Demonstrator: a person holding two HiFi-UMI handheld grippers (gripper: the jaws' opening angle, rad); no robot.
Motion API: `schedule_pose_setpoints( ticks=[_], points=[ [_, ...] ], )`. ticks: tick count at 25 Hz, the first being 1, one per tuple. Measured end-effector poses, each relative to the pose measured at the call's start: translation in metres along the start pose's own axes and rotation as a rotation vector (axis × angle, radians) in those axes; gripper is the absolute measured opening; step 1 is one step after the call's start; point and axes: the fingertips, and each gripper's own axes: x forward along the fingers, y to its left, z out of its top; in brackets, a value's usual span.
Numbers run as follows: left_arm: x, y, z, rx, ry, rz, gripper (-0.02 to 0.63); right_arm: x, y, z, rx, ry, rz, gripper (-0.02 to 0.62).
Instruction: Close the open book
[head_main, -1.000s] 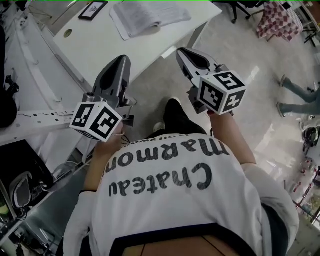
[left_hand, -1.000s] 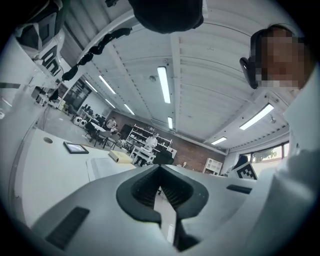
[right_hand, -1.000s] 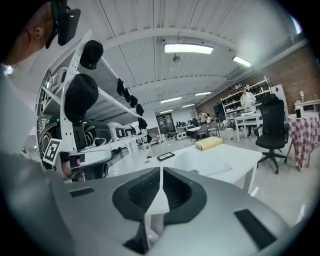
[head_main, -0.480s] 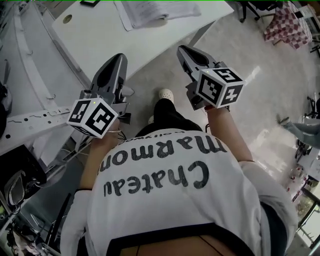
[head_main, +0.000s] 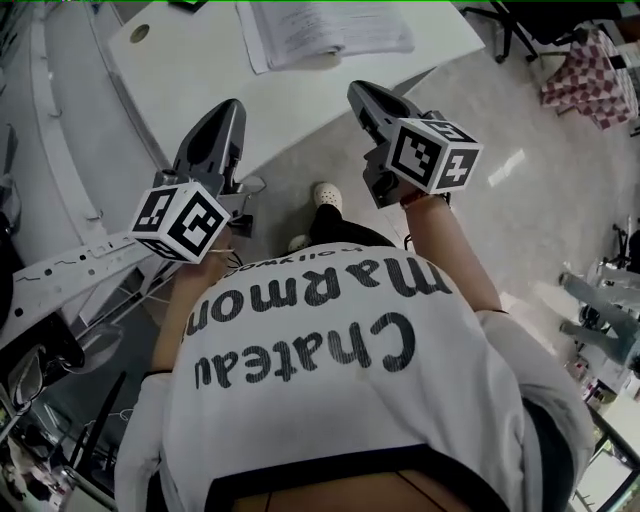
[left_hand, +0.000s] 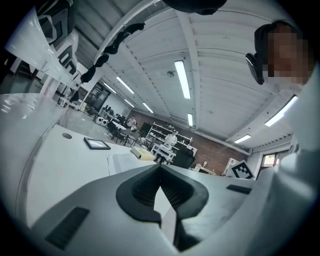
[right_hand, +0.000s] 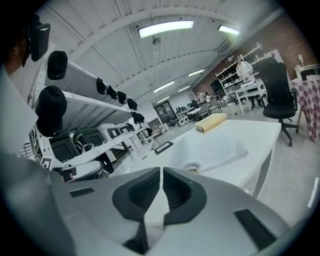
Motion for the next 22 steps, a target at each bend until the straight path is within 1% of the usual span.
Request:
schedule_pose_setpoints(
  ticks=[2,5,11,13,16,19,22],
  points=[
    [0.011,0.004,0.003,-0.011,-0.005,0.017,0.023,0.012,-0.011,0.008,0.003,0.016,0.007,0.035],
    [0.026,0.012,0.01,-0.019,-0.02,0.055,0.023,0.031,-0.028,0.023,0.036,0.029,0.025,0.035],
    [0.046,0.024,0.023,-0.037,-0.083,0.12,0.023,0.064,-0.049,0.045,0.061,0.062,0.085,0.035],
    [0.05,0.027,0.022,-0.034,-0.097,0.138,0.023,0.074,-0.055,0.047,0.059,0.076,0.1,0.035],
    [0.052,0.039,0.011,-0.043,-0.092,0.193,0.023,0.089,-0.067,0.047,0.048,0.095,0.11,0.035],
    [0.053,0.049,-0.001,-0.065,-0.077,0.238,0.023,0.102,-0.076,0.045,0.007,0.119,0.119,0.035],
    [0.051,0.052,-0.008,-0.087,-0.078,0.263,0.023,0.112,-0.08,0.034,-0.108,0.185,0.139,0.037]
  ],
)
